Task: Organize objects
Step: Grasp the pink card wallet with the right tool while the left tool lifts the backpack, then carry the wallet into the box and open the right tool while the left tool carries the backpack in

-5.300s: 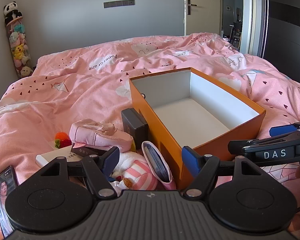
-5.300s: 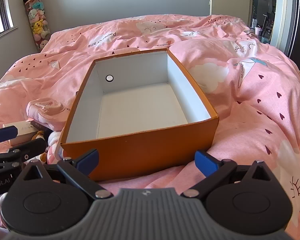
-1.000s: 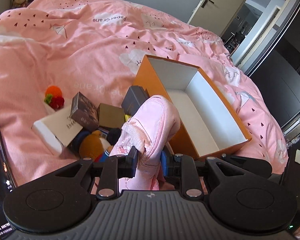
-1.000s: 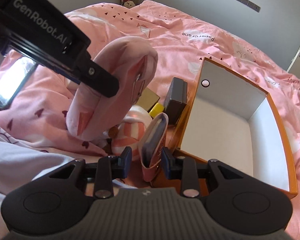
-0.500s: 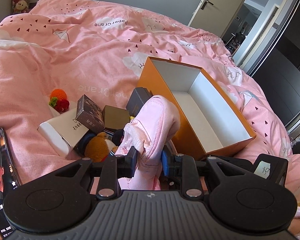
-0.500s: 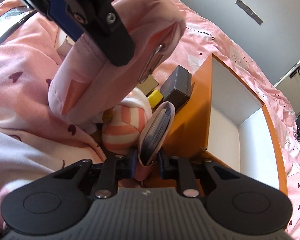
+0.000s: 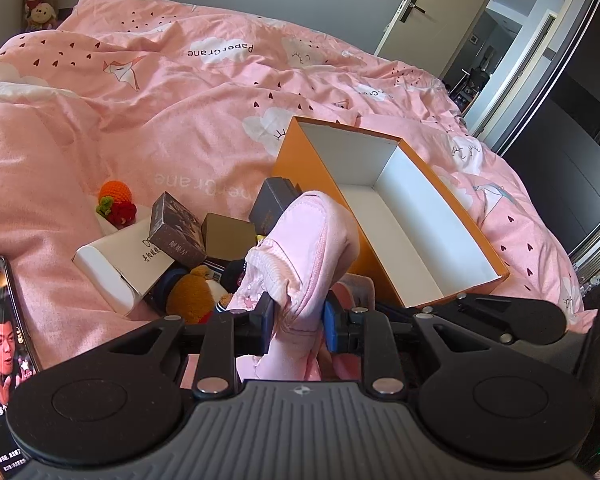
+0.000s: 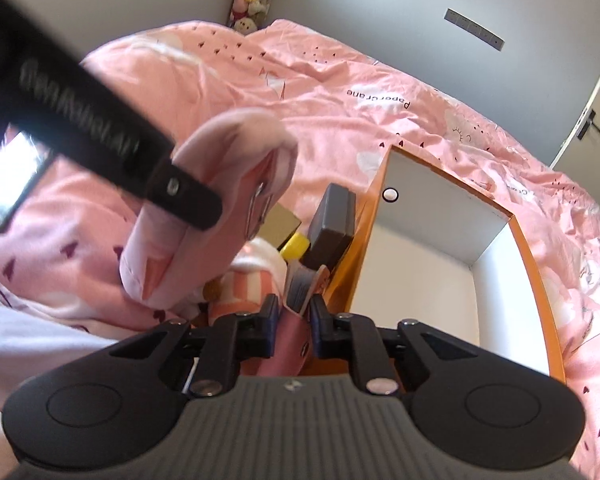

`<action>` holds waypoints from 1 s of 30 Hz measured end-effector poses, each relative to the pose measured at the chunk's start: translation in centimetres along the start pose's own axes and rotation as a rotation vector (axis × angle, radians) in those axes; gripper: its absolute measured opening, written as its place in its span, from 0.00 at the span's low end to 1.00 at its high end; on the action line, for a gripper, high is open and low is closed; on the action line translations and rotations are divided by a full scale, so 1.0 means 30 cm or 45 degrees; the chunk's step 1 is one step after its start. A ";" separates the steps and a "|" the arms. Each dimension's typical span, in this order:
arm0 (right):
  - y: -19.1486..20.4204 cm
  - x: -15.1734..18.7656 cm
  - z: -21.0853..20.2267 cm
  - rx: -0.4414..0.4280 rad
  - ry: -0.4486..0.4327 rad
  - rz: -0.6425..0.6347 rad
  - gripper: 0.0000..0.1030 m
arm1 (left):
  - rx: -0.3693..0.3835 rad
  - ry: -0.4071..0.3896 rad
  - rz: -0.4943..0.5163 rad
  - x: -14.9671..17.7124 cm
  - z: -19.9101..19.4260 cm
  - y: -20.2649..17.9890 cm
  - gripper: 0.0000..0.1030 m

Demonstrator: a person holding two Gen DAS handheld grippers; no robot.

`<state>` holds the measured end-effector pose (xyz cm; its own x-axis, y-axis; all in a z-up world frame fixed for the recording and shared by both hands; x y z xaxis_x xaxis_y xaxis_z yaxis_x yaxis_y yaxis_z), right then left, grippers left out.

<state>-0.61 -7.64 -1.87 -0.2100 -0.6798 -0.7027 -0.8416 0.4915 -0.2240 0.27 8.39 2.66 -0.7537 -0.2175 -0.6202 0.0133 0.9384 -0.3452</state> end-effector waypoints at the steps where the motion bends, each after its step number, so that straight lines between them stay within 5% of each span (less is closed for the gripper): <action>1: -0.021 -0.010 -0.015 -0.026 -0.010 0.036 0.14 | 0.003 -0.007 -0.004 -0.003 -0.004 -0.002 0.27; 8: -0.188 -0.087 -0.126 -0.251 -0.108 0.371 0.13 | 0.085 -0.082 -0.035 -0.072 -0.057 -0.041 0.27; 14: -0.376 -0.123 -0.216 -0.325 -0.146 0.587 0.11 | 0.236 -0.131 -0.049 -0.167 -0.056 -0.137 0.27; 21: -0.612 -0.120 -0.236 -0.195 -0.161 0.734 0.00 | 0.367 -0.063 -0.041 -0.240 0.104 -0.280 0.27; 30: -0.678 0.016 -0.003 -0.107 0.090 0.760 0.05 | 0.213 0.123 -0.087 -0.202 0.365 -0.271 0.27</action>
<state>16.36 -18.00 2.41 -0.6880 -0.3359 -0.6433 -0.6040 0.7564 0.2510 11.92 -0.86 1.51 -0.8162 -0.2446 -0.5235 0.0629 0.8630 -0.5013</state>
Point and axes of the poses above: each gripper's, at about its wrist camera, not at the fingertips, and z roughly the way its jaws point, y to its left, x to its underside, the point moved 2 cm from there along z, roughly the way its jaws point
